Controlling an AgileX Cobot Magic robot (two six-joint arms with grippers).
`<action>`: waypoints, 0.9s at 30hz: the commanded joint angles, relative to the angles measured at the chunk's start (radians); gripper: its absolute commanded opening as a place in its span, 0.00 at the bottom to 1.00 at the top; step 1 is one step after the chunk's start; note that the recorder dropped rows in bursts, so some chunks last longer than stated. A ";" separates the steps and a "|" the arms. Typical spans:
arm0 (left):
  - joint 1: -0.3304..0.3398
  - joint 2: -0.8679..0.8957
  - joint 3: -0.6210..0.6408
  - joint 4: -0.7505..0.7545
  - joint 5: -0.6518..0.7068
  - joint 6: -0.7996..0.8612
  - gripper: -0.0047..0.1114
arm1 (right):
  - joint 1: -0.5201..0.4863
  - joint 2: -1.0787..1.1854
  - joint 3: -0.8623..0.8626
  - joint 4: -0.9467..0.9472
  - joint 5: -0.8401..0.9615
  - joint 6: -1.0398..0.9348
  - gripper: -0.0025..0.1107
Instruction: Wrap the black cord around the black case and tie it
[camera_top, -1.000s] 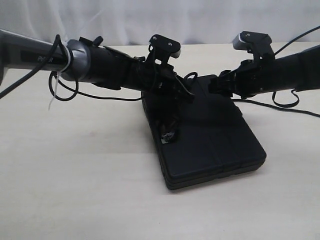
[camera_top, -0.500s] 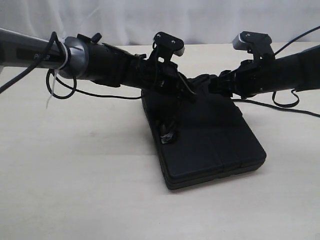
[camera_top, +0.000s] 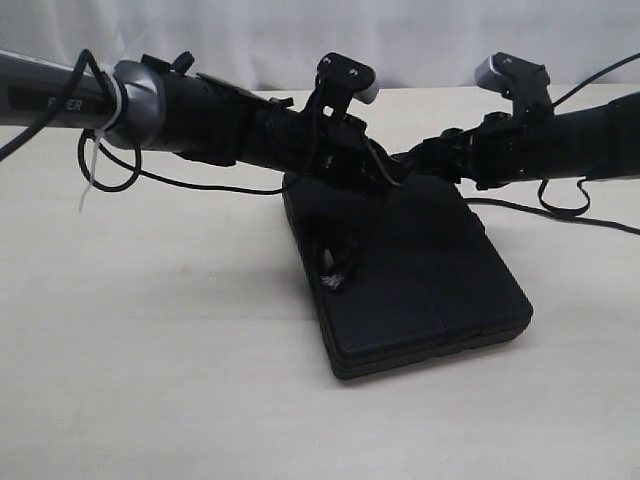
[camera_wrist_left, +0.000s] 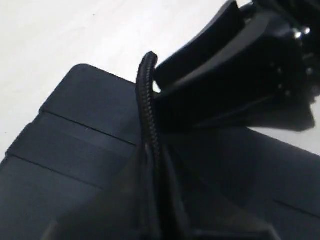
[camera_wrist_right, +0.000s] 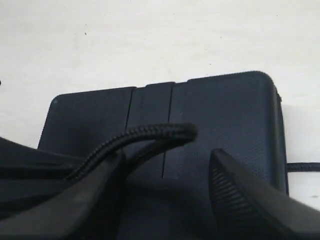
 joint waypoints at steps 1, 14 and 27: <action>0.000 -0.007 0.004 0.019 0.074 -0.026 0.04 | -0.010 0.016 0.007 0.042 0.009 -0.037 0.45; 0.002 -0.009 0.004 0.001 0.174 -0.026 0.04 | -0.010 0.091 0.007 0.146 0.103 -0.125 0.45; 0.093 -0.053 0.004 0.013 0.296 -0.086 0.04 | -0.010 0.091 0.026 0.120 -0.023 -0.123 0.45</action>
